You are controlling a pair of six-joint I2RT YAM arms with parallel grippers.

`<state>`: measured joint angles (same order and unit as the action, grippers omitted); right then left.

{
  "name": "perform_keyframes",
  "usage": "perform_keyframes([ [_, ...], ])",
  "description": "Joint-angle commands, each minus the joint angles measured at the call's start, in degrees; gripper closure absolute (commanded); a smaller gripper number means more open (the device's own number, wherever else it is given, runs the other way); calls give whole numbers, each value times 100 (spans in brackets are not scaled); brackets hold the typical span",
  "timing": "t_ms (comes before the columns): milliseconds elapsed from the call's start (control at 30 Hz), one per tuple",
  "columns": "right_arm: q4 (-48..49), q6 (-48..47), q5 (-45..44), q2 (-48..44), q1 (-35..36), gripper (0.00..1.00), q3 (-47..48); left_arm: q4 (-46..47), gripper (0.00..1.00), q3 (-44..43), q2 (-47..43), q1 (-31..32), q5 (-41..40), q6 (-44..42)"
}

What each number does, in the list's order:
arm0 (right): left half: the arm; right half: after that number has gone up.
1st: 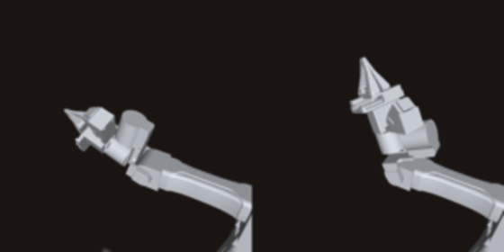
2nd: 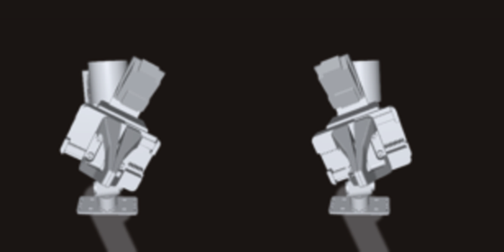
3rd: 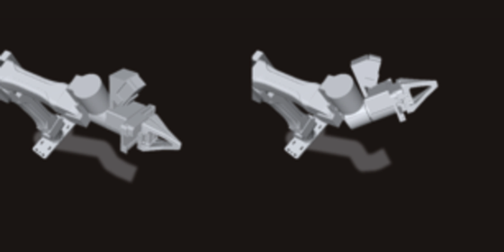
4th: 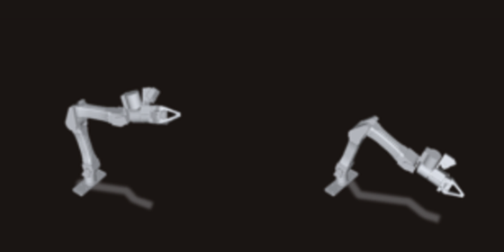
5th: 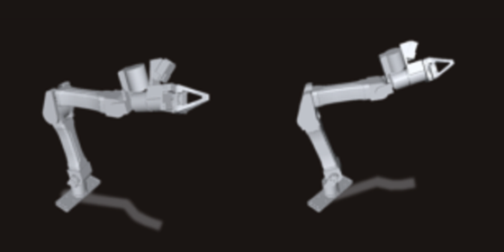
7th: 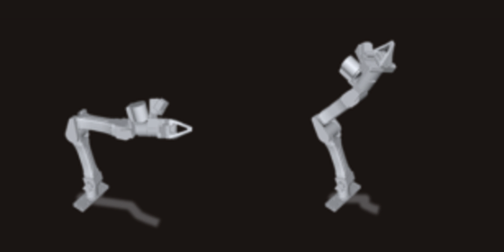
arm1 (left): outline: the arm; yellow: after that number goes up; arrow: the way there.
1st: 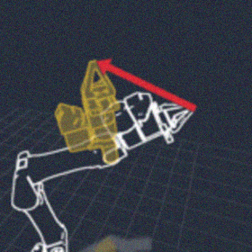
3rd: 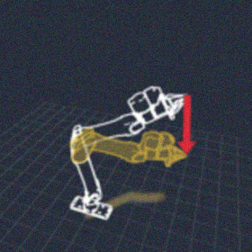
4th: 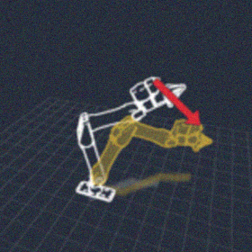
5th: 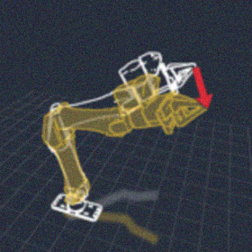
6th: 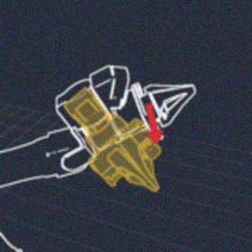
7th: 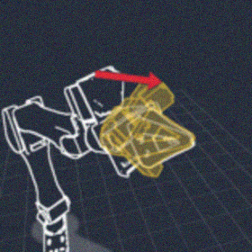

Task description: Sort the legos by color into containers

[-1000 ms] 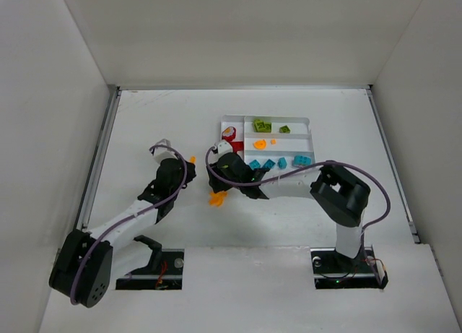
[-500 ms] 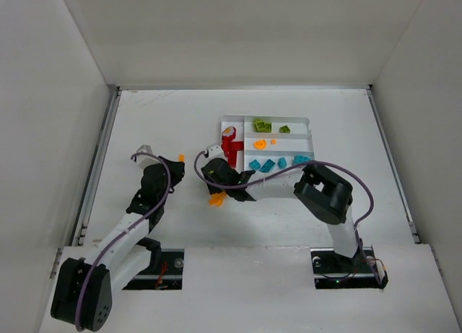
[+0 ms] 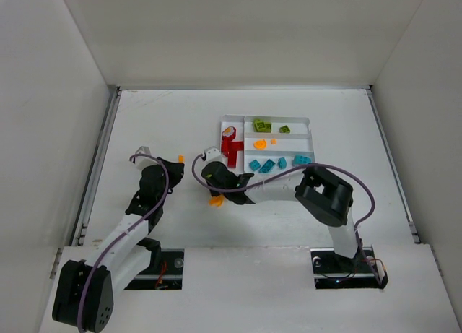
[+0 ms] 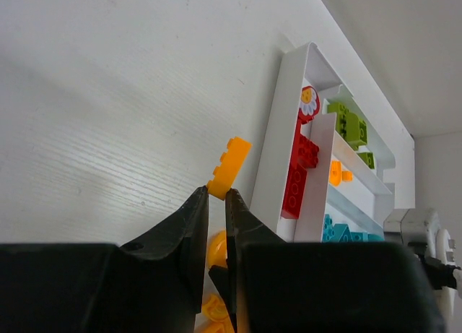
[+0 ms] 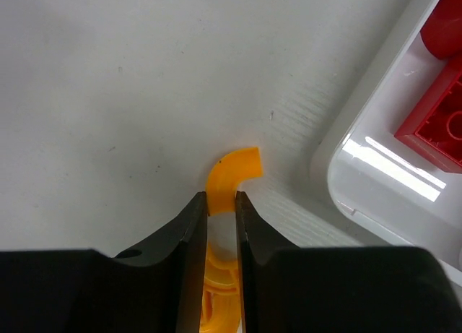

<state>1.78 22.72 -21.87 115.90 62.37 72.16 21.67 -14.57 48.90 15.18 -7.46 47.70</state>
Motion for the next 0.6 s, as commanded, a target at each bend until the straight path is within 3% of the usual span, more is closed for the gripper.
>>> perform_keyframes([
  [0,322,22,-116,-645,69,79,-105,267,92,33,-48,-37,70,46],
  [233,885,241,77,-1700,-343,78,-816,329,92,-2,128,86,35,-7],
  [567,973,443,104,-2555,-2486,77,-1793,504,91,-301,707,946,-308,-463],
])
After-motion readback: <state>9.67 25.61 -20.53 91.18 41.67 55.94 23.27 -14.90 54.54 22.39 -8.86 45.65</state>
